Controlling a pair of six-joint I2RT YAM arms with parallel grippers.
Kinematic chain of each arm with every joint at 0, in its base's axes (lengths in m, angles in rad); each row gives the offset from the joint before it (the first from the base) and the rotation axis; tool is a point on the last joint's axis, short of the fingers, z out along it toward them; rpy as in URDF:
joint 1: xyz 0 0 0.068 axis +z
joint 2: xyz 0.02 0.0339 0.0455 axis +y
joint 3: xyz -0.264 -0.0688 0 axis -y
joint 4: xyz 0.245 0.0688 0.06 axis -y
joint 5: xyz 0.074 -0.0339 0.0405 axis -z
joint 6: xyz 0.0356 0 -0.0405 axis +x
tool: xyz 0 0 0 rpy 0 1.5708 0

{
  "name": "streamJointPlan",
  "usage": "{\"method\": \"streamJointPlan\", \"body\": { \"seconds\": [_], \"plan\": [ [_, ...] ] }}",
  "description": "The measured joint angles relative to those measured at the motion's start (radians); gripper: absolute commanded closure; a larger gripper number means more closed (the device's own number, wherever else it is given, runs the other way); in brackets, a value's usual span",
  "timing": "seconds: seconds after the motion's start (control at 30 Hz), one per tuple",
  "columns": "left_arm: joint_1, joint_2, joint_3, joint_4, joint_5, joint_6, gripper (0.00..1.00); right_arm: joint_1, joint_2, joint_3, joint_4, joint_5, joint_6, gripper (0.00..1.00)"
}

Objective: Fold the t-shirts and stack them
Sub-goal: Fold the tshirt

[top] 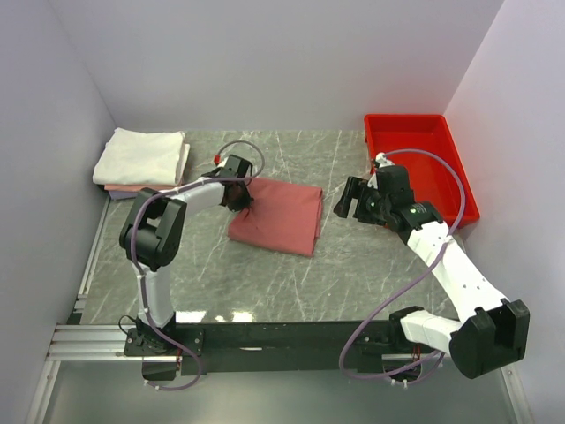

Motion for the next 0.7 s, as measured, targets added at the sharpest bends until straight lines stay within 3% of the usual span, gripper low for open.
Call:
{"method": "streamJointPlan", "body": {
  "seconds": [0.33, 0.7],
  "plan": [
    [-0.035, 0.059, 0.132, -0.129, -0.134, 0.033, 0.99, -0.005, 0.003, -0.04, 0.021, 0.017, -0.011, 0.1],
    [-0.03, 0.058, 0.25, -0.247, -0.417, 0.169, 0.99, -0.013, 0.003, -0.05, 0.026, 0.021, -0.011, 0.1]
  ]
}}
